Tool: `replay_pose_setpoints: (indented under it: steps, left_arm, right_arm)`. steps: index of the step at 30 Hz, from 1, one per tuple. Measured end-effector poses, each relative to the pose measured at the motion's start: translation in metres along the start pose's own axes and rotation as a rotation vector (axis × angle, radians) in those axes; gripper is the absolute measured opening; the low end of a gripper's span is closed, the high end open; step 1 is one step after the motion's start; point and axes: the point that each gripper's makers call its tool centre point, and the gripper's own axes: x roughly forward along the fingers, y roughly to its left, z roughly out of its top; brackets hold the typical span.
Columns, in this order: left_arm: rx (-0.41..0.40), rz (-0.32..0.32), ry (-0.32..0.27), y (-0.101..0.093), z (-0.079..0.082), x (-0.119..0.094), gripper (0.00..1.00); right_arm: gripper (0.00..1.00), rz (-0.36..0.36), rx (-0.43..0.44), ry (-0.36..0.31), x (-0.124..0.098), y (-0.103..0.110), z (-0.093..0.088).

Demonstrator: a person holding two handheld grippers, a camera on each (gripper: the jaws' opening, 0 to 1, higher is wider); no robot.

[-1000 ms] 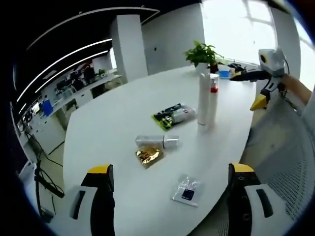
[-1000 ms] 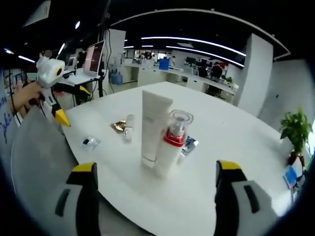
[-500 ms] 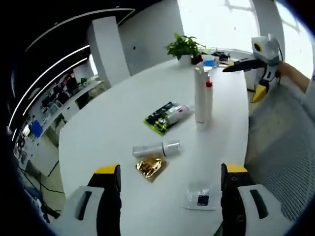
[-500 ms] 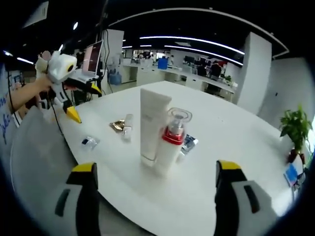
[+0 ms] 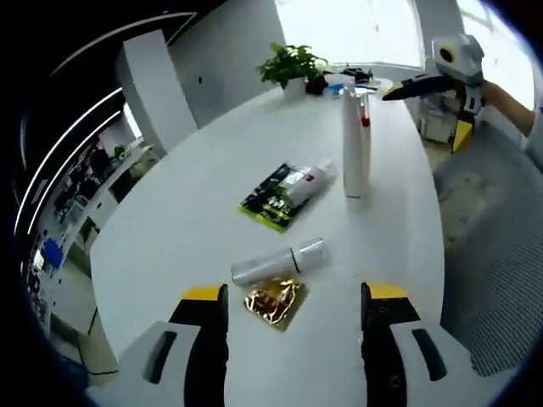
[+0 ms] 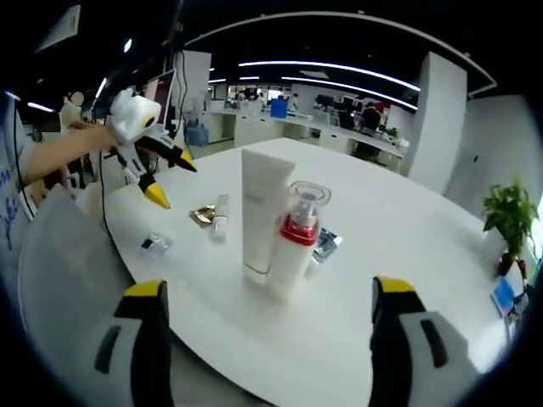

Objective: Arrange the skincare products in the storage area until every visible bottle or jar stands upright without overlapping.

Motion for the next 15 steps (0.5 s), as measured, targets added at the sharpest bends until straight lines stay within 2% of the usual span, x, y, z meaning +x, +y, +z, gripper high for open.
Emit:
replay_pose_setpoints:
  steps: [2, 6, 12, 15]
  left_arm:
    - [0.020, -0.010, 0.011, 0.001, 0.001, 0.004, 0.52]
    - [0.095, -0.035, 0.048, 0.010, 0.002, 0.014, 0.50]
    - [0.148, -0.096, 0.066, 0.013, 0.004, 0.028, 0.46]
    - [0.177, -0.116, 0.096, 0.015, 0.001, 0.034, 0.41]
  right_arm:
    - [1.00, 0.001, 0.003, 0.003, 0.000, 0.000, -0.001]
    - [1.00, 0.000, 0.006, 0.008, 0.000, 0.000, -0.003]
    - [1.00, -0.004, 0.008, 0.019, -0.002, -0.001, -0.006]
    - [1.00, -0.002, 0.010, 0.025, -0.002, -0.002, -0.008]
